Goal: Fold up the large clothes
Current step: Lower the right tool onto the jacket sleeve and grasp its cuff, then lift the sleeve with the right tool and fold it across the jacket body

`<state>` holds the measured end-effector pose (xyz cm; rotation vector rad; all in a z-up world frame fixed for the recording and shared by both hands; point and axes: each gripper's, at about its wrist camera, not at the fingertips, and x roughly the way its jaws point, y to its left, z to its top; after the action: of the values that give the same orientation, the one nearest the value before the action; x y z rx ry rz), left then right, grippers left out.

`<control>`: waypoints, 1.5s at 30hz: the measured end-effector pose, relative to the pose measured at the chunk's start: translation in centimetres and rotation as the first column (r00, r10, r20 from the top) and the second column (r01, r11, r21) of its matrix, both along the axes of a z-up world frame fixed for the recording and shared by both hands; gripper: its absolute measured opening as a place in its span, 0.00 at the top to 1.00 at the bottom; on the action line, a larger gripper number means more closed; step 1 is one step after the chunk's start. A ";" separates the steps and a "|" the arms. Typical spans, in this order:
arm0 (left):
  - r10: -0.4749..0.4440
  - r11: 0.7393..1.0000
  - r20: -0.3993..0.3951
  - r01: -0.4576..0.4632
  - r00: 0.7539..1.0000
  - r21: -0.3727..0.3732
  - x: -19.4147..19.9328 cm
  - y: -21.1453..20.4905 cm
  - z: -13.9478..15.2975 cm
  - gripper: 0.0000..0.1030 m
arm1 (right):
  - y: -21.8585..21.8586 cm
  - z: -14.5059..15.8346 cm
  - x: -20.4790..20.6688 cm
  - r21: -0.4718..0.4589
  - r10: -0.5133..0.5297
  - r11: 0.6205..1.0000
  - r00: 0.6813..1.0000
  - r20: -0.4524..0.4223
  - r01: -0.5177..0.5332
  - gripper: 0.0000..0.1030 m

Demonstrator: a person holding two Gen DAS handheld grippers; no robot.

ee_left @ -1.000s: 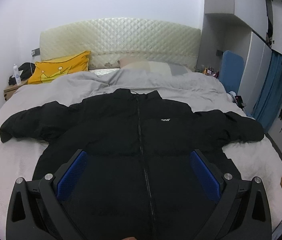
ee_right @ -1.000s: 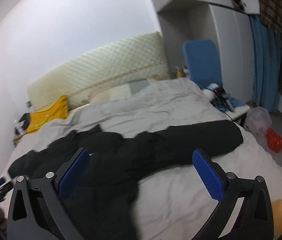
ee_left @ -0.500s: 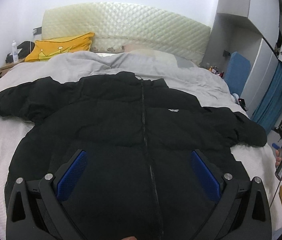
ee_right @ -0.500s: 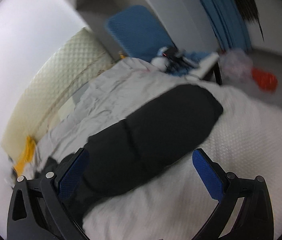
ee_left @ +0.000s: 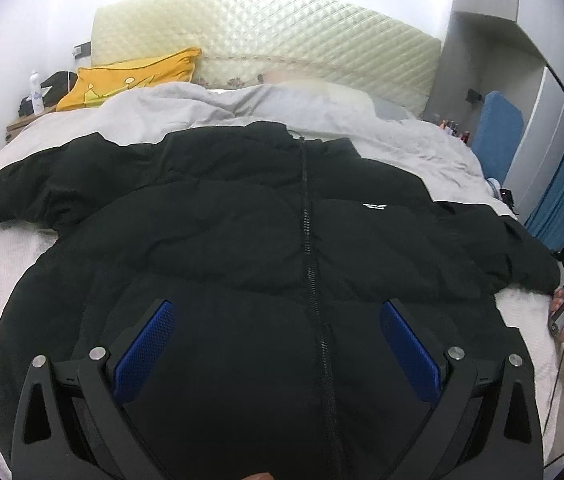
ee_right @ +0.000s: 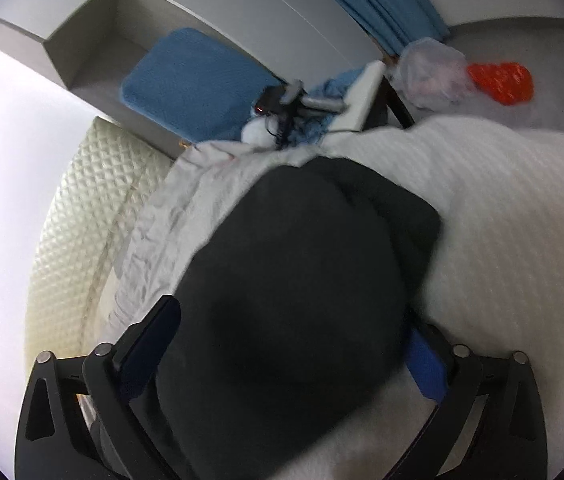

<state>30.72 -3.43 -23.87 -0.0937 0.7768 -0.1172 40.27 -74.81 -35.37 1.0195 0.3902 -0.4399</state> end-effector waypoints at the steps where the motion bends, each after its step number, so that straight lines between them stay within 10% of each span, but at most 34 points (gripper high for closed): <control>1: 0.004 1.000 -0.002 -0.004 1.000 -0.001 0.1 -0.1 -0.1 0.01 | -0.2 -0.1 0.3 0.002 -0.002 1.000 1.000 -0.002 0.002 0.33; 8: 0.013 0.999 0.003 -0.013 1.000 0.034 0.4 -0.2 -0.4 0.01 | -0.8 2.1 1.7 -0.071 0.022 0.997 1.000 -0.011 -0.023 0.91; 24: -0.016 0.995 0.028 0.014 0.999 0.098 -2.8 1.5 3.5 0.01 | 5.1 20.0 -2.1 -0.364 0.057 0.931 0.996 0.069 -0.028 0.97; 35: -0.034 0.991 0.135 0.016 0.990 0.130 -8.6 3.7 9.2 0.01 | 20.0 33.9 -0.5 -0.611 0.239 0.773 0.970 0.036 -0.168 0.94; 45: -0.007 0.995 0.161 -0.009 0.987 0.100 -10.3 7.0 9.9 0.01 | 35.3 38.2 2.9 -0.730 0.430 0.618 0.903 0.003 -0.292 0.91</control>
<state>20.42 3.60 -13.95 0.0109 0.6198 -0.0838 43.16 -39.52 2.83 0.1793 0.2152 -0.0932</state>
